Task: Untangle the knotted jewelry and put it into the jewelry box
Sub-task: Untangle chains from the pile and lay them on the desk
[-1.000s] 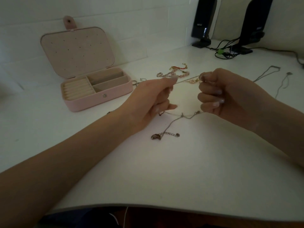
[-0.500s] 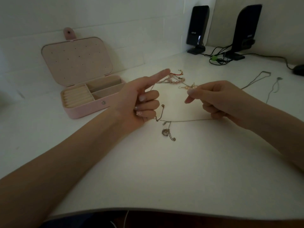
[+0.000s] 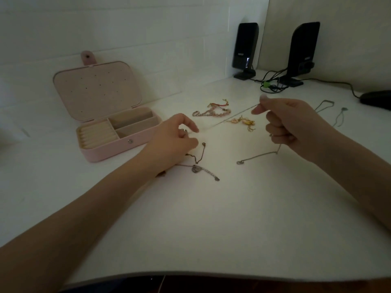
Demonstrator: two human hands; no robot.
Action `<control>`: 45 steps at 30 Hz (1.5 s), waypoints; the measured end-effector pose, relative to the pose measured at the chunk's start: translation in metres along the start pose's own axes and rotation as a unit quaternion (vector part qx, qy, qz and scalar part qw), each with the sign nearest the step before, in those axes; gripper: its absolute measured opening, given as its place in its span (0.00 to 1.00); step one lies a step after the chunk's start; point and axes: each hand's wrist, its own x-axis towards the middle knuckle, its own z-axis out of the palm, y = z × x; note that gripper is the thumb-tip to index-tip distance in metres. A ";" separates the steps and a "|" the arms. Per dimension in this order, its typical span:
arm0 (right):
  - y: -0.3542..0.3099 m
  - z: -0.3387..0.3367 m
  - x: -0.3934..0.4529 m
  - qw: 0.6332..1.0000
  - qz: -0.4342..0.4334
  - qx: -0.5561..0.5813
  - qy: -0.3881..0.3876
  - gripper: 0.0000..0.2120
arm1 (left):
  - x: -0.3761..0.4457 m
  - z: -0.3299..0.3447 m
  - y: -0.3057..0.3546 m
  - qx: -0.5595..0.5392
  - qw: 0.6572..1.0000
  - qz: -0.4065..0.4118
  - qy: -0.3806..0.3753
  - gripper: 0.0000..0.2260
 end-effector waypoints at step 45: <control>0.007 0.054 -0.033 0.943 -0.132 -0.232 -0.200 0.13 | 0.001 0.001 0.015 -0.663 0.726 -0.080 -0.162 0.21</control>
